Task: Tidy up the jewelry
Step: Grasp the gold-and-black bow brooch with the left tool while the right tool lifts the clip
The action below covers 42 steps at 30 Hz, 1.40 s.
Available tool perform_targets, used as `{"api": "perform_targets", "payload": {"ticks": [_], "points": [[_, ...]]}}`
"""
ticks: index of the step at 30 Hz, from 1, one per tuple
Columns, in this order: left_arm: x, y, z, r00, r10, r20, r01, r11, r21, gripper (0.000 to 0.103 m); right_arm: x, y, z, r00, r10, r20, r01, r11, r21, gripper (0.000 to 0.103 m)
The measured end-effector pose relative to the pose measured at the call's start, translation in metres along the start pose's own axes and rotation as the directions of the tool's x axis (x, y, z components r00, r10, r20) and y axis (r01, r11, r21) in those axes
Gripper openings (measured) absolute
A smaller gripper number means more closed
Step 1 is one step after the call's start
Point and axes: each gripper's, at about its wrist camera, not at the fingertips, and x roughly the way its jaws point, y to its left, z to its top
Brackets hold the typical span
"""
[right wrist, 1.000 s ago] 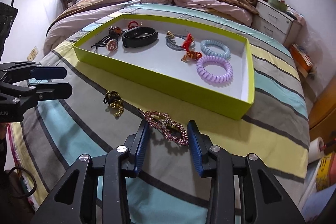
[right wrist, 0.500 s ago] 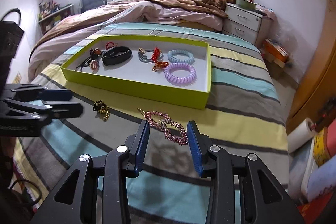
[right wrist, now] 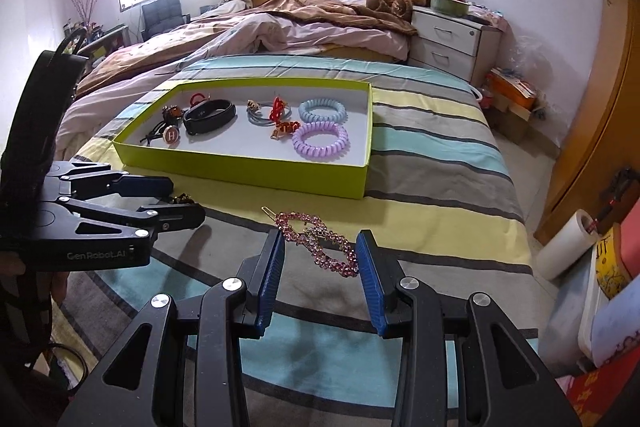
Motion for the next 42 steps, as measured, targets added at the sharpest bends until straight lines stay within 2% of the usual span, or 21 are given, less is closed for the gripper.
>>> {"api": "perform_targets", "payload": {"ticks": [4,9,12,22,33,42], "points": [[0.002,-0.005,-0.001,0.999,0.038,0.008,-0.039,0.999,0.035,0.052,-0.002,-0.001,0.0,1.0,0.005,0.008,-0.005,1.0,0.006,0.038],[0.0,-0.003,0.0,0.999,0.046,0.013,-0.046,0.998,0.036,0.034,-0.002,-0.002,0.0,1.0,0.007,0.012,-0.007,1.0,0.008,0.038],[-0.001,-0.003,-0.001,0.999,0.045,0.016,-0.045,0.998,0.035,0.029,-0.002,-0.002,0.0,1.0,0.005,0.011,-0.005,1.0,0.008,0.038],[-0.011,0.007,-0.003,0.999,0.009,0.034,-0.009,1.0,-0.001,0.025,-0.002,-0.003,0.002,1.0,-0.004,0.016,0.004,1.0,0.015,0.038],[-0.041,0.026,0.002,0.994,0.02,0.105,-0.017,0.999,-0.032,0.025,-0.005,-0.003,0.009,0.999,-0.01,0.034,0.009,1.0,0.025,0.038],[-0.048,0.041,0.031,0.989,0.04,0.144,-0.034,0.998,-0.044,0.025,-0.001,-0.003,0.029,0.999,-0.021,0.042,0.02,1.0,0.02,0.038]]}}
